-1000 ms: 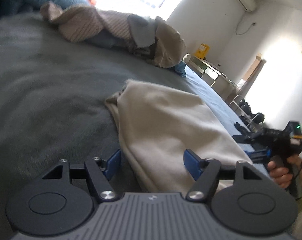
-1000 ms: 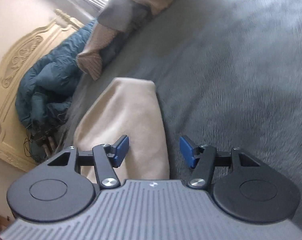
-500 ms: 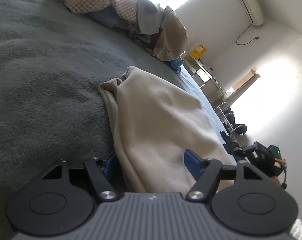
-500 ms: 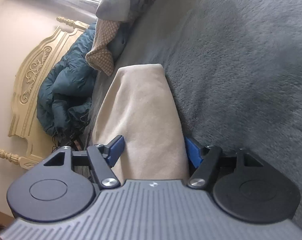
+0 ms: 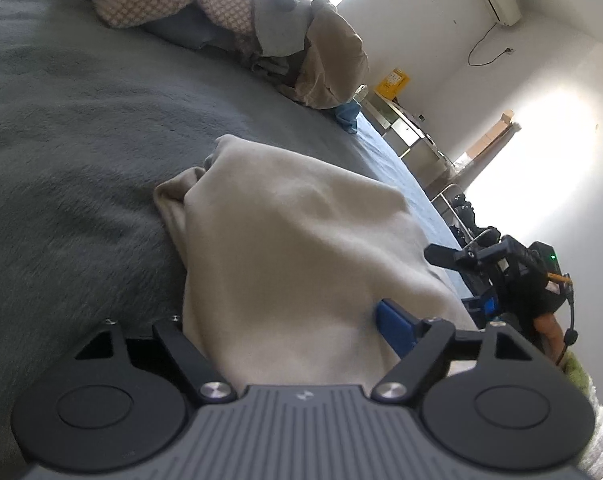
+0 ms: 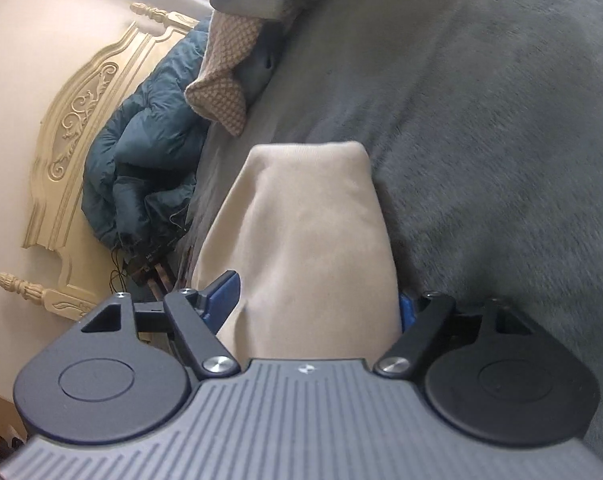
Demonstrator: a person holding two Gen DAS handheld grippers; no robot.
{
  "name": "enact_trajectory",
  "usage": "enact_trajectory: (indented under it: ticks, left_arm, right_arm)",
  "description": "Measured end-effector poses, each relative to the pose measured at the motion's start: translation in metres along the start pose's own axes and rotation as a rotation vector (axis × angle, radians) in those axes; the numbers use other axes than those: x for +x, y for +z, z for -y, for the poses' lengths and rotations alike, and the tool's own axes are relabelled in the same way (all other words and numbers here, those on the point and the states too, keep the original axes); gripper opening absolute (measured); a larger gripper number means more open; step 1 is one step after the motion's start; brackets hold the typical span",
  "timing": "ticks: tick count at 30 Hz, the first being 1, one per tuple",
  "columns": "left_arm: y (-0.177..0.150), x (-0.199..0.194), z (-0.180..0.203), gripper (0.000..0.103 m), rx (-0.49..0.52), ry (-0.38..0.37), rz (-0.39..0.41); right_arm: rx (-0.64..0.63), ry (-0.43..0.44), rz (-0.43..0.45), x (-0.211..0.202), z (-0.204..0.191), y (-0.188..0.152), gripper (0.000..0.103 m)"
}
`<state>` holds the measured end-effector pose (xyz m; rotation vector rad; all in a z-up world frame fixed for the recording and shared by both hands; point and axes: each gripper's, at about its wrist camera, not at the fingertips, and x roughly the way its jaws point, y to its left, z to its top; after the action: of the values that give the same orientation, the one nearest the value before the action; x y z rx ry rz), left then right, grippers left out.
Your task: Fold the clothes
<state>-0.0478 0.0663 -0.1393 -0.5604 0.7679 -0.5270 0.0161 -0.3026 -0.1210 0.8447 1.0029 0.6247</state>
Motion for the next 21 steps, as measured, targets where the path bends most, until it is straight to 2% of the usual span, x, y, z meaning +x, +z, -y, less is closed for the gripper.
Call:
enact_trajectory:
  ticks: [7, 14, 17, 21]
  left_arm:
    - [0.007, 0.008, -0.017, 0.078, -0.083, -0.089, -0.010]
    - [-0.002, -0.007, -0.029, 0.070, -0.100, -0.140, -0.040]
    - [-0.004, -0.004, -0.024, 0.071, -0.084, -0.120, -0.035]
    - [-0.007, 0.004, -0.011, 0.075, -0.069, -0.072, -0.016]
  right_arm:
    - [-0.016, 0.059, -0.038, 0.013, 0.008, 0.011, 0.079]
    - [-0.049, 0.100, -0.094, -0.012, 0.015, -0.013, 0.076]
    - [-0.048, 0.108, -0.071, -0.016, 0.019, -0.021, 0.075]
    - [-0.070, 0.091, -0.056, -0.003, 0.011, -0.021, 0.075]
